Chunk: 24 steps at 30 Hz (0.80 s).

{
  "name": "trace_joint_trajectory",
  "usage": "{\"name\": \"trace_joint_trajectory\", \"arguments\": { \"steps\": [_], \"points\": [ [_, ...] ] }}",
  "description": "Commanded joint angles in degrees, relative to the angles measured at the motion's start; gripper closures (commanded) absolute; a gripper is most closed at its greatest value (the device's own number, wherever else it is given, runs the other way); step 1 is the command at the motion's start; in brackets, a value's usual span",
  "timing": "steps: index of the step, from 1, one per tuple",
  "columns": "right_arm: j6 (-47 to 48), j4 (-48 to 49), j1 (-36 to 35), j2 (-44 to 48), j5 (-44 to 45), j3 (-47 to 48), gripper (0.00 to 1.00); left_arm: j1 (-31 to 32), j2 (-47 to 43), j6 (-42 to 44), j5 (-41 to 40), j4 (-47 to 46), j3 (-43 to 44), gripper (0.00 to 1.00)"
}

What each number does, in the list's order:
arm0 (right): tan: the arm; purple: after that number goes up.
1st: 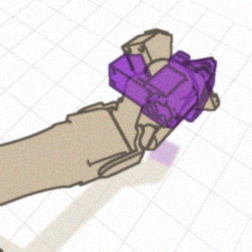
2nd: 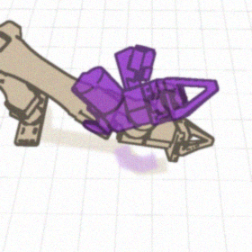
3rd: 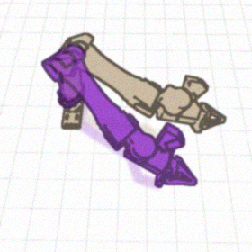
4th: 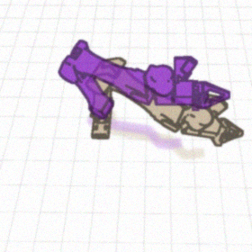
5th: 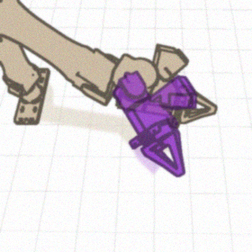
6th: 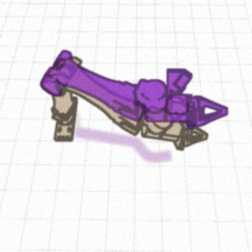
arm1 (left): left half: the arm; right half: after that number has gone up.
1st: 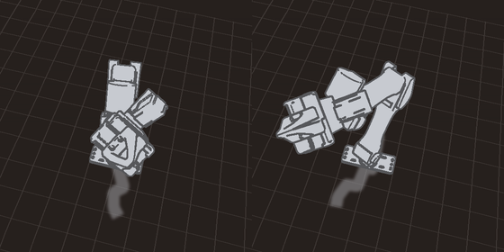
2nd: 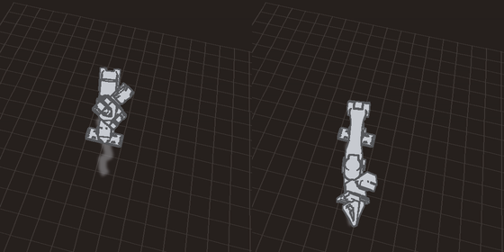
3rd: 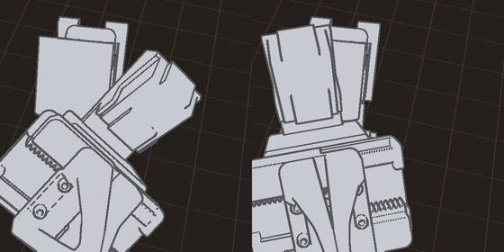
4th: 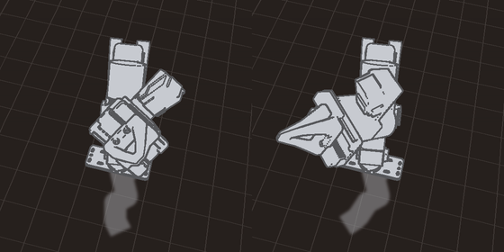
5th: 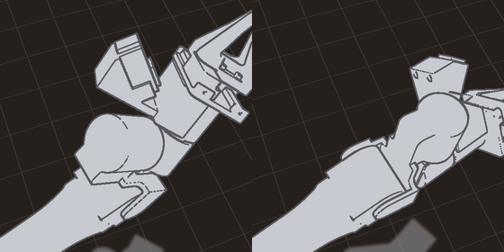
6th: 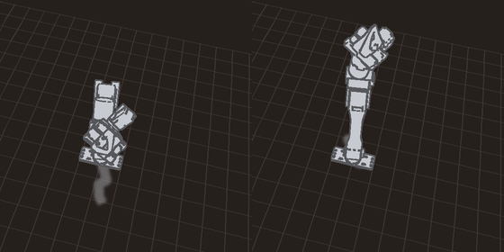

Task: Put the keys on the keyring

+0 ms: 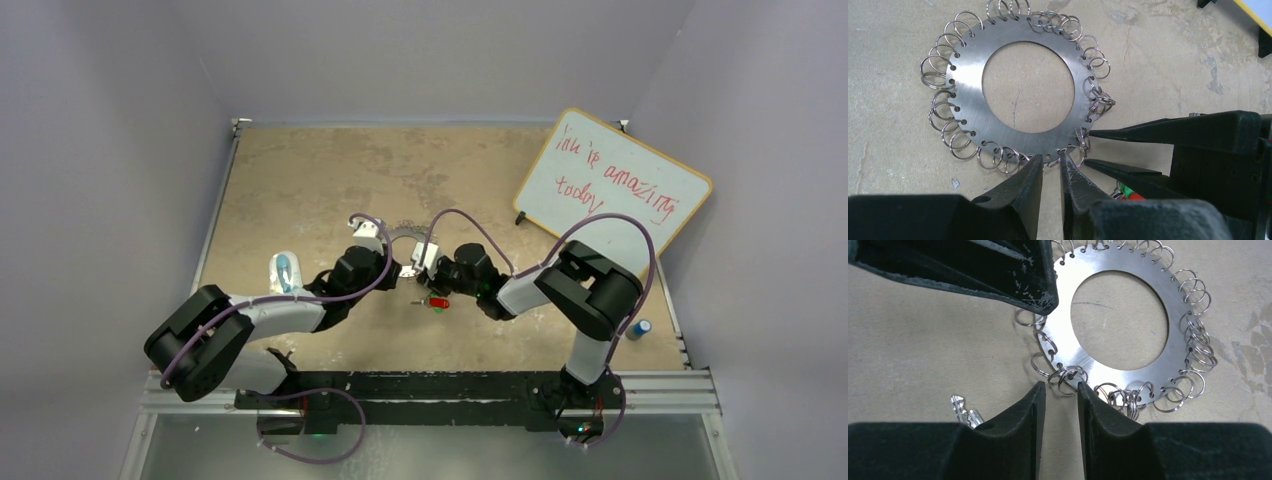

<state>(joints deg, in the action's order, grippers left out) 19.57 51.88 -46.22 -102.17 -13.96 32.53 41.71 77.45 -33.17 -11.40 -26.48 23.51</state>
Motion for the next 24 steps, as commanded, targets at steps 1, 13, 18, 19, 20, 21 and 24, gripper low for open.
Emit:
{"name": "trace_joint_trajectory", "arguments": {
  "steps": [1, 13, 18, 19, 20, 21, 24],
  "points": [
    [1.2, 1.4, 0.2, -1.3, 3.2, 1.8, 0.69, 0.1, -1.4, 1.7, -1.2, -0.5, 0.6, 0.83],
    [2.6, -2.2, 0.2, 0.5, 4.2, 2.3, 0.88, 0.2, -1.5, 1.5, -1.4, -0.5, 0.5, 0.83],
    [2.1, -2.6, 0.2, 1.7, 4.3, 1.3, 1.00, 0.1, -1.3, 1.4, -1.4, -0.7, 0.4, 0.83],
    [1.9, -2.6, 0.2, 1.8, 4.6, 1.2, 1.00, 0.1, -1.3, 1.4, -1.4, -0.8, 0.4, 0.83],
    [1.8, -2.5, 0.2, 1.9, 4.7, 1.0, 1.00, 0.1, -1.3, 1.4, -1.4, -0.8, 0.3, 0.83],
    [1.7, -2.3, 0.3, 1.9, 4.8, 1.0, 1.00, 0.1, -1.2, 1.4, -1.4, -0.9, 0.3, 0.83],
    [1.7, -2.3, 0.5, 2.5, 4.7, 0.8, 1.00, 0.1, -1.5, 1.4, -1.3, -0.6, 0.3, 0.83]
  ]
}}
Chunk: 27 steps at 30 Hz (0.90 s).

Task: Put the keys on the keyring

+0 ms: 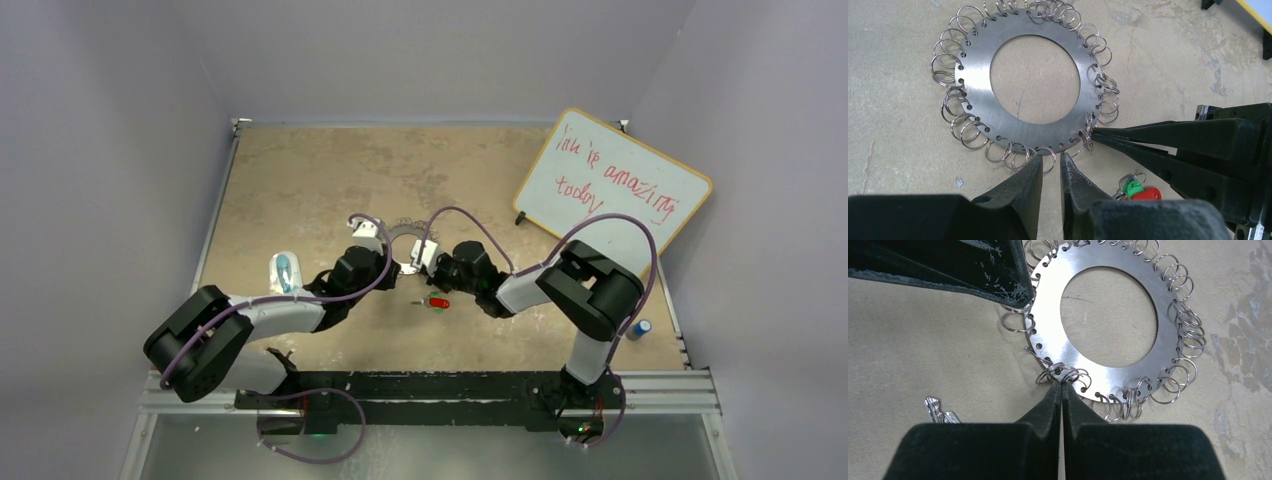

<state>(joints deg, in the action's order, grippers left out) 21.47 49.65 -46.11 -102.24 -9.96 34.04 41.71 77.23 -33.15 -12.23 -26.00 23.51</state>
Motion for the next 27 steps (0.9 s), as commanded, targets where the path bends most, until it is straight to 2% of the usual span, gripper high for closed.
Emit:
{"name": "trace_joint_trajectory", "arguments": {
  "steps": [1, 8, 15, 22, 27],
  "points": [
    [-0.2, -0.2, 0.5, 3.1, 0.6, -0.7, 1.00, 0.1, -1.5, 1.4, -0.6, -0.9, 0.4, 0.83],
    [1.3, -2.1, 1.9, 10.4, -1.8, -1.9, 1.00, 0.1, -3.3, 2.2, -1.3, 0.0, 0.5, 0.83],
    [0.3, -3.1, 6.5, 16.0, -10.3, -3.0, 1.00, 0.1, -4.7, 3.5, -1.4, 0.0, 0.7, 0.83],
    [0.2, -4.8, 8.2, 16.4, -18.3, -2.6, 1.00, 0.1, -5.1, 5.2, -0.2, -1.4, 0.6, 0.84],
    [0.8, -7.5, 8.2, 15.5, -18.4, -1.5, 1.00, 0.1, -5.2, 6.1, -0.1, -1.9, 0.6, 0.85]
  ]
}}
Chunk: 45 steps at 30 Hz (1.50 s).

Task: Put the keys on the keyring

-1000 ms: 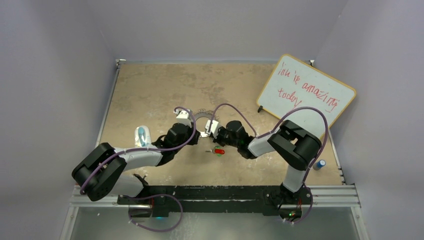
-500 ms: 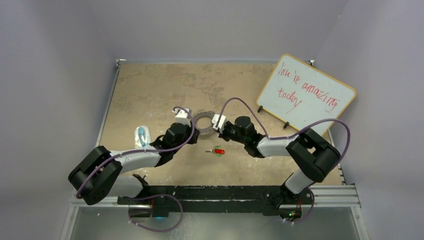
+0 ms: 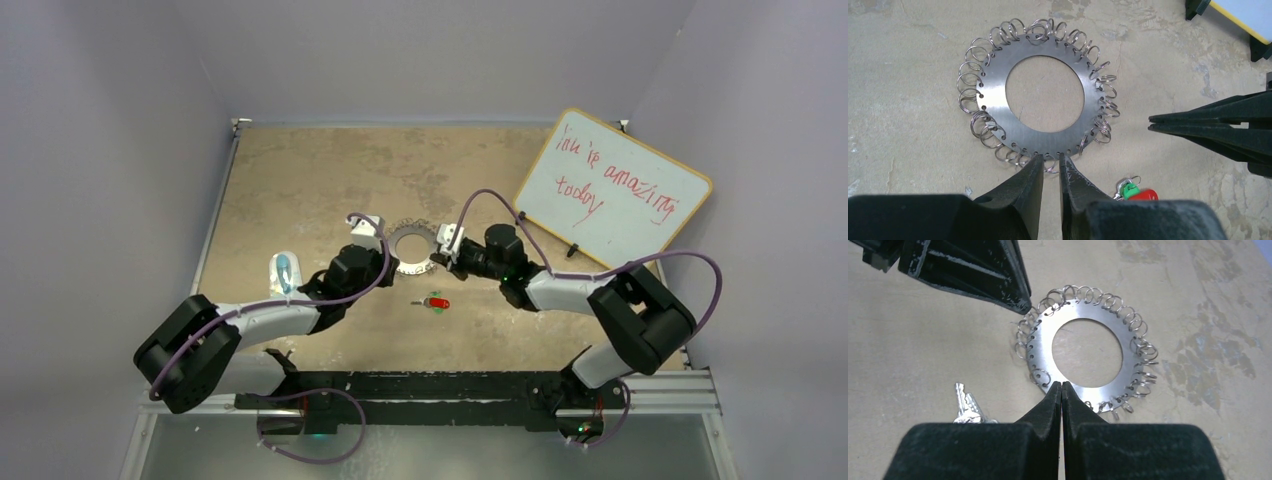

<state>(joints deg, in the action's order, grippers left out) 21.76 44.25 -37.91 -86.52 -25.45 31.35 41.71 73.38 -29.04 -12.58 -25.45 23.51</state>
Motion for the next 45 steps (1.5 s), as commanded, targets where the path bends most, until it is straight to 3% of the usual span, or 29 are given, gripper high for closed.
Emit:
{"name": "trace_joint_trajectory", "arguments": {
  "steps": [1, 6, 12, 27, 38, 45],
  "points": [
    [0.8, -2.9, 0.0, -0.8, -2.4, 1.7, 1.00, 0.1, -1.4, 2.0, 0.2, -2.6, 0.5, 0.85],
    [1.5, -7.5, 0.0, -4.4, 2.9, 4.9, 0.82, 0.1, -1.5, 1.6, 0.6, -2.8, 0.5, 0.85],
    [-1.4, -8.5, -0.2, -5.5, 6.2, 6.0, 0.66, 0.1, -1.1, 1.4, 0.6, -2.9, 0.3, 0.85],
    [-5.4, -2.3, -2.9, -8.1, 12.4, 2.8, 0.67, 0.0, 2.4, -1.6, -1.9, -2.1, 2.1, 0.89],
    [-11.0, 5.5, -3.0, -4.7, 14.0, -3.8, 0.69, -0.3, 12.5, -1.4, 3.0, -0.1, 12.4, 0.89],
    [-15.6, 8.4, -3.0, -3.1, 13.7, -6.5, 0.70, -0.3, 23.4, 0.9, 6.9, 3.8, 23.1, 0.92]
  ]
}}
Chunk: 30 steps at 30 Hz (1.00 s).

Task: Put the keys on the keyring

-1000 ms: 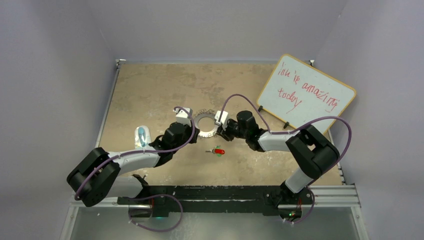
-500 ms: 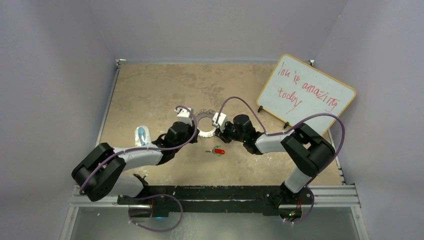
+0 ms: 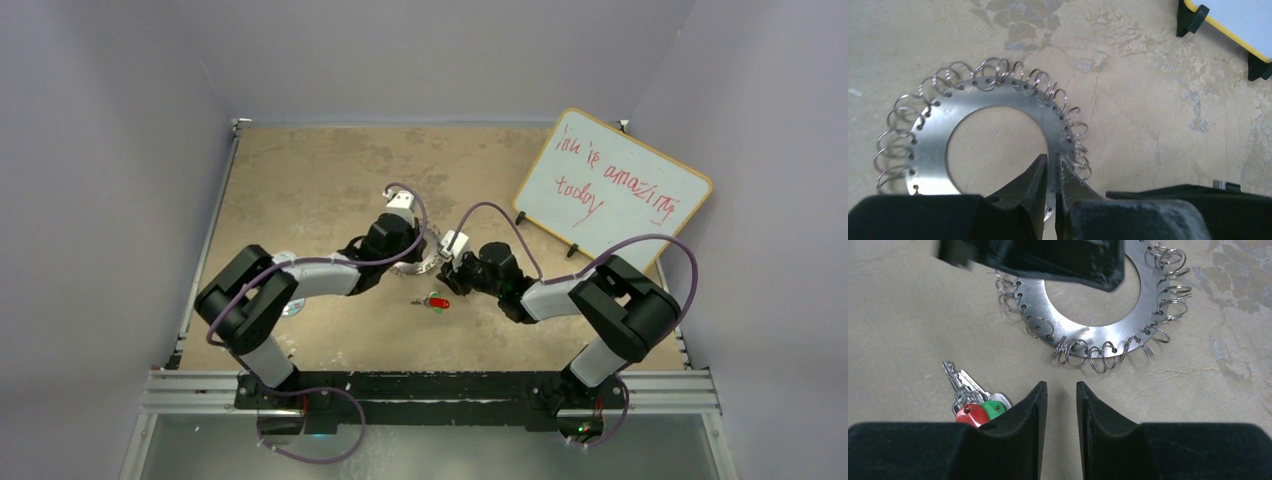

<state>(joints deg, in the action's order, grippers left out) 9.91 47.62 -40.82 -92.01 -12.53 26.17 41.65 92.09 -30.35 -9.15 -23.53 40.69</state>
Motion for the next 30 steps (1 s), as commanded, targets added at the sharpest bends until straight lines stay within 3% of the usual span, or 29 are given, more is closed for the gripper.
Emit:
{"name": "trace_joint_trajectory", "arguments": {
  "steps": [1, 9, 21, 30],
  "points": [
    [-4.1, 5.5, -0.1, 2.6, 1.1, -1.7, 0.69, -0.3, 6.1, 2.4, 3.9, 2.5, 7.1, 0.93],
    [-4.7, 8.4, 0.0, 4.1, 3.8, -4.0, 0.66, -0.3, 11.1, 3.5, 4.6, 5.5, 8.3, 0.99],
    [-1.8, 11.7, 0.0, 3.1, -0.6, -3.9, 0.61, -0.2, 5.5, -1.8, 1.3, 10.1, -3.0, 1.00],
    [-0.8, 12.6, -1.5, -0.8, -5.7, -2.2, 0.61, -0.3, 0.3, -3.2, 5.7, 7.7, -5.9, 1.00]
  ]
}}
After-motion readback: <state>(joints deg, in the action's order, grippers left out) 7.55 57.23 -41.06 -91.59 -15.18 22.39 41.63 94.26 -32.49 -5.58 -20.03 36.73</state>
